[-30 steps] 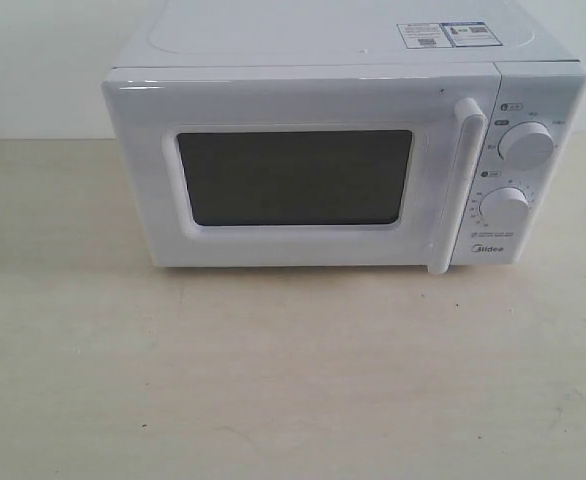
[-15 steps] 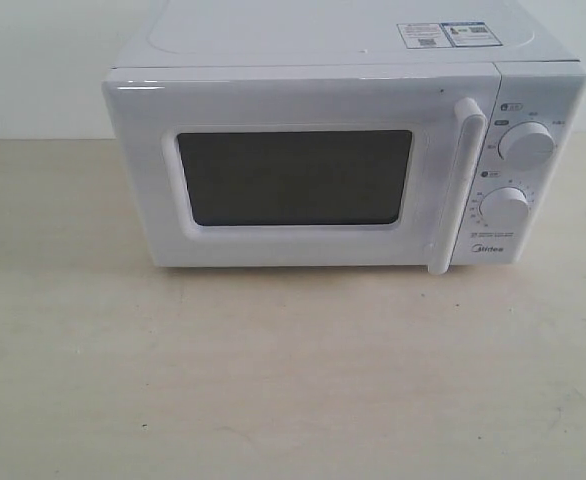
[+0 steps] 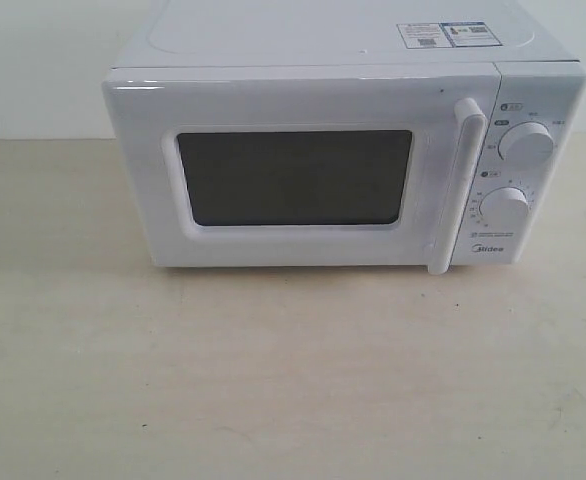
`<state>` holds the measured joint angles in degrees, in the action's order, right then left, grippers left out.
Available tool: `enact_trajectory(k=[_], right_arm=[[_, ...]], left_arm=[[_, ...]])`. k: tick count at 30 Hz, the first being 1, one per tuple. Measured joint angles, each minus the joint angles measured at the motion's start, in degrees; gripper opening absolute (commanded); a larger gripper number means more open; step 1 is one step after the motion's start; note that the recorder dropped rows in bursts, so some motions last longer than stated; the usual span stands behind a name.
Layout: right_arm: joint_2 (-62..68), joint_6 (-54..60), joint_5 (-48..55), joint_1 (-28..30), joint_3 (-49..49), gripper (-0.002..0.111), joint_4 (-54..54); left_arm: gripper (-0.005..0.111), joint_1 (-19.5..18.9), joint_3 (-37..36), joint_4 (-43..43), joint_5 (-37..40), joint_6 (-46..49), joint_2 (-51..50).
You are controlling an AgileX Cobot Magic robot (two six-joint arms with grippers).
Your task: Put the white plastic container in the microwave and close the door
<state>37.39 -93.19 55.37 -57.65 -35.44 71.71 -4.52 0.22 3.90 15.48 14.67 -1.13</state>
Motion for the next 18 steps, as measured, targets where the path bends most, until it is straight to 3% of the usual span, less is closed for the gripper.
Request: enact_trajectory(k=[7, 9, 10, 12, 13, 16, 18], right_arm=[[-0.37, 0.36, -0.11, 0.11, 0.00, 0.000, 0.00], [-2.02, 1.86, -1.50, 3.89, 0.00, 0.000, -1.48], [-3.89, 2.30, -5.08, 8.77, 0.09, 0.000, -3.56], [-7.34, 3.99, -18.29, 17.35, 0.36, 0.000, -4.60], [-9.98, 5.10, -32.20, 23.96, 0.72, 0.000, -1.85], [-14.21, 5.91, -57.30, 36.02, 0.73, 0.000, 5.45], [-16.21, 6.05, -67.34, 43.77, 0.81, 0.000, 7.13]], left_arm=[[0.004, 0.00, 0.00, 0.00, 0.11, 0.00, 0.00], [0.004, 0.00, 0.00, 0.00, 0.21, 0.00, 0.00], [0.004, 0.00, 0.00, 0.00, 0.21, 0.00, 0.00], [0.004, 0.00, 0.00, 0.00, 0.21, 0.00, 0.00], [0.004, 0.00, 0.00, 0.00, 0.21, 0.00, 0.00], [0.004, 0.00, 0.00, 0.00, 0.32, 0.00, 0.00], [0.004, 0.00, 0.00, 0.00, 0.40, 0.00, 0.00]])
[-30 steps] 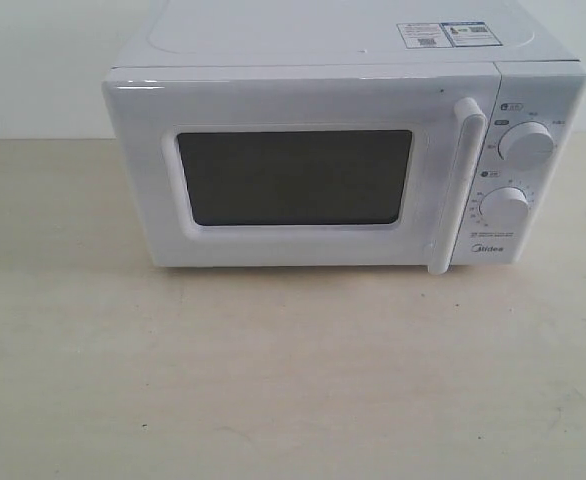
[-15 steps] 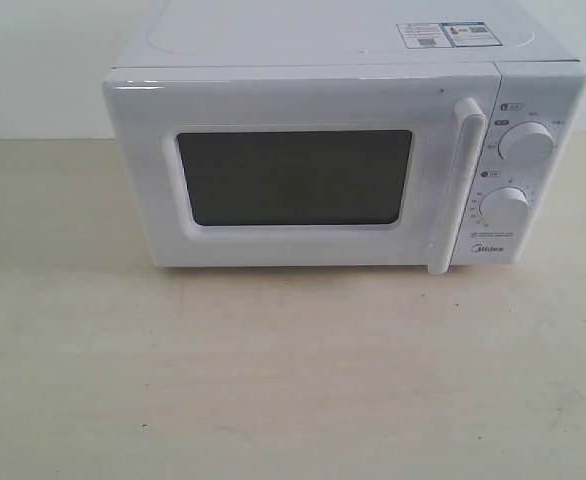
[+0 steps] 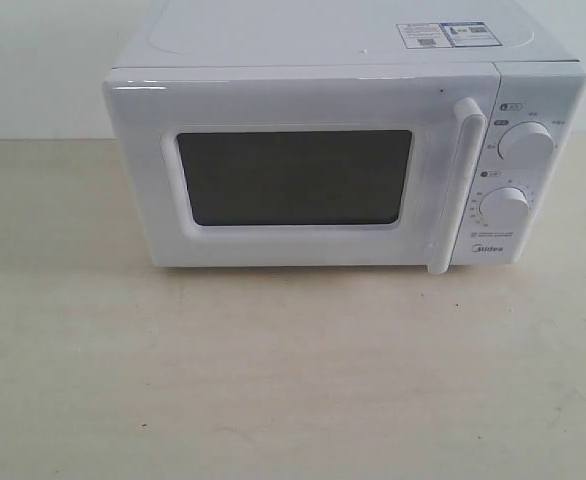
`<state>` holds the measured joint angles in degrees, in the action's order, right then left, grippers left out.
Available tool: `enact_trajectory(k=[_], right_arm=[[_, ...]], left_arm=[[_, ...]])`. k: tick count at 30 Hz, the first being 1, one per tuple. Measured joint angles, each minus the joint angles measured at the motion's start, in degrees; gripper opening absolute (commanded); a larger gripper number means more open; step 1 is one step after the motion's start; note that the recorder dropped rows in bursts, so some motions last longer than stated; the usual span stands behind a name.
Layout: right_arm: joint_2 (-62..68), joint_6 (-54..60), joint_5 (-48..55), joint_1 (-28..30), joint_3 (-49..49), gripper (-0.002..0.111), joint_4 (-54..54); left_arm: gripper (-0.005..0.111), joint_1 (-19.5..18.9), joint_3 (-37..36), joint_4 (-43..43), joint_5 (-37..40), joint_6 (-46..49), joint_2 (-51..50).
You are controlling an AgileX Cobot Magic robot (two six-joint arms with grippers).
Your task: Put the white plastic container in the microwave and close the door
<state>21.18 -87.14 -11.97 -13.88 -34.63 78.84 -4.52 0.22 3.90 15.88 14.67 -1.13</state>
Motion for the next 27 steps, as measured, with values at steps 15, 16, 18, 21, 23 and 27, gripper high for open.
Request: enact_trajectory(k=[15, 16, 18, 21, 23, 27], right_arm=[[1.89, -24.15, 1.68, 7.86, 4.08, 0.000, 19.09], [1.89, -25.11, 2.77, 7.91, 5.14, 0.000, 19.82], [1.89, -26.61, 3.73, 8.00, 6.98, 0.000, 20.24], [1.89, -28.41, 3.84, 8.00, 8.45, 0.000, 20.77], [1.78, -28.13, 3.84, 8.00, 8.73, 0.000, 20.59], [0.76, -9.96, 3.84, 8.00, 8.99, 0.000, 5.90]], left_arm=[[0.004, 0.00, 0.00, -0.03, 0.00, -0.09, 0.00], [0.004, 0.00, 0.00, -0.03, 0.00, -0.09, 0.00], [0.004, 0.00, 0.00, -0.03, 0.00, -0.09, 0.00], [0.004, 0.00, 0.00, -0.03, 0.00, -0.09, 0.00], [0.004, 0.00, 0.00, -0.03, 0.00, -0.09, 0.00], [0.004, 0.00, 0.00, -0.03, 0.00, -0.09, 0.00]])
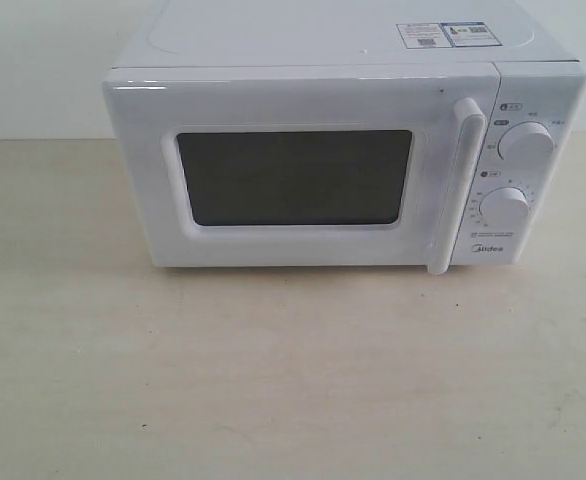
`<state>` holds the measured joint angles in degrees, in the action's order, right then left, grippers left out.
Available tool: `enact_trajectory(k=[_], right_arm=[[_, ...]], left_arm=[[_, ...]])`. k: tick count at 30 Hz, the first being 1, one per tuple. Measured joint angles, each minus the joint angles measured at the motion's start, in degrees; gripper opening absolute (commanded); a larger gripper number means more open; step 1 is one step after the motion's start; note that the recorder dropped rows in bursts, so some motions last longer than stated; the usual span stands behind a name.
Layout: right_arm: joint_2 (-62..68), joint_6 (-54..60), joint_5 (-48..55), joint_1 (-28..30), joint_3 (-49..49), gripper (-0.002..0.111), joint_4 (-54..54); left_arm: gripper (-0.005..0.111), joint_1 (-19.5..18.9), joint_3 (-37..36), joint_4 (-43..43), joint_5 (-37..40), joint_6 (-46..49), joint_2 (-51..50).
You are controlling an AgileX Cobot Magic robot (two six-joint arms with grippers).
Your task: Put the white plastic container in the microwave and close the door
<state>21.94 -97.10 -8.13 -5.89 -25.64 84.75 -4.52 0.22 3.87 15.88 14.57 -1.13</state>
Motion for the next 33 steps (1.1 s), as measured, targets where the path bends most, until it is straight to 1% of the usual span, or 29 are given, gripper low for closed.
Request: enact_trajectory(k=[1, 2, 3, 6, 7, 9, 11, 14, 16, 19, 25, 28, 33], right_arm=[[-0.27, 6.74, 0.10, 0.00, 0.00, 0.000, -6.12], [-0.55, 14.22, 0.25, 0.00, 0.00, 0.000, -14.98], [-0.97, 26.16, 0.73, 0.00, 0.00, 0.000, -24.95], [-1.73, 51.73, 4.72, 0.00, 0.00, 0.000, -53.42], [-1.77, 59.03, 6.49, 0.04, 0.00, 0.000, -59.39], [-1.86, 70.10, 11.04, 0.04, 0.00, 0.000, -70.51], [-1.86, 77.30, 16.88, 0.04, 0.00, 0.000, -77.19], [-1.86, 79.99, 18.44, 0.04, 2.04, 0.000, -79.37], [-1.86, 80.61, 16.19, 0.04, 5.97, 0.000, -79.46], [-2.60, 80.61, 10.29, 0.04, 14.73, 0.000, -79.60], [-13.42, 79.60, 9.48, 0.04, 23.84, 0.000, -79.83], [-19.70, 79.60, 11.52, 0.04, 25.31, 0.000, -80.01], [-21.54, 80.41, 18.79, 0.14, 25.34, 0.000, -80.01]], left_arm=[[0.004, 0.00, 0.00, 0.00, 0.00, 0.00, 0.00], [0.004, 0.00, 0.00, 0.00, 0.00, 0.00, 0.00], [0.004, 0.00, 0.00, 0.00, 0.00, 0.00, 0.00], [0.004, 0.00, 0.00, 0.00, 0.00, 0.00, 0.00], [0.004, 0.00, 0.00, 0.00, 0.00, 0.00, 0.00], [0.004, 0.00, 0.00, 0.00, 0.00, 0.00, 0.00], [0.004, 0.00, 0.00, 0.00, 0.00, 0.00, 0.00], [0.004, 0.00, 0.00, 0.00, 0.00, 0.00, 0.00], [0.004, 0.00, 0.00, 0.00, 0.00, 0.00, 0.00], [0.004, 0.00, 0.00, 0.00, 0.00, 0.00, 0.00], [0.004, 0.00, 0.00, 0.00, 0.00, 0.00, 0.00], [0.004, 0.00, 0.00, 0.00, 0.00, 0.00, 0.00], [0.004, 0.00, 0.00, 0.00, 0.00, 0.00, 0.00]])
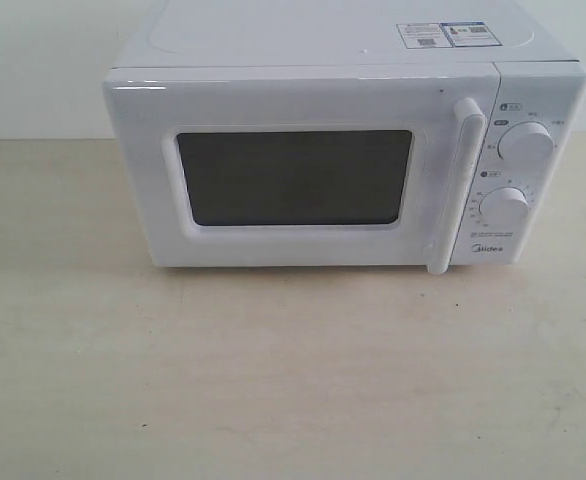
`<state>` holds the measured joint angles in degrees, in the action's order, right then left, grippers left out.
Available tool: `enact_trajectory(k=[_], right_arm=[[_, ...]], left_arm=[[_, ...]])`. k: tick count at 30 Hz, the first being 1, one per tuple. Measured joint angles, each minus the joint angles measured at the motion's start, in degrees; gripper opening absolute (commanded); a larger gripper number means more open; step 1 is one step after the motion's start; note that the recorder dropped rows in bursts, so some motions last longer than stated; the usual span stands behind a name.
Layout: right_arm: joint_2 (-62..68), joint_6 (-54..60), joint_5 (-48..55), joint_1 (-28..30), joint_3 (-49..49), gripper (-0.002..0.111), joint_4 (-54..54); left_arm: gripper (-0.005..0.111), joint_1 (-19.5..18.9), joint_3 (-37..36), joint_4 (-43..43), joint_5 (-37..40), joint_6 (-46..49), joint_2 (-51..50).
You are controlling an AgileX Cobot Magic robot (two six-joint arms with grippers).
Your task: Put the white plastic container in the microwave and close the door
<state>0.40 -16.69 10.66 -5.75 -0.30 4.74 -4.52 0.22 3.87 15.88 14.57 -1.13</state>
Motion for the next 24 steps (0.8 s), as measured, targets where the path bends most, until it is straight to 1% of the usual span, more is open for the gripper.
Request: enact_trajectory(k=[7, 11, 18, 24], right_arm=[[-0.13, 1.51, 8.87, 2.18, 0.21, 0.000, 0.16], [-0.13, 2.44, 10.15, 2.27, 0.34, 0.000, 0.16], [-0.13, 4.47, 11.09, 0.04, 0.34, 0.000, 0.28], [-0.13, 4.47, 11.09, 0.06, 0.34, 0.000, 0.28]], left_arm=[[0.004, 0.00, 0.00, 0.00, 0.00, 0.00, 0.00], [0.004, 0.00, 0.00, 0.00, 0.00, 0.00, 0.00], [0.004, 0.00, 0.00, 0.00, 0.00, 0.00, 0.00], [0.004, 0.00, 0.00, 0.00, 0.00, 0.00, 0.00]])
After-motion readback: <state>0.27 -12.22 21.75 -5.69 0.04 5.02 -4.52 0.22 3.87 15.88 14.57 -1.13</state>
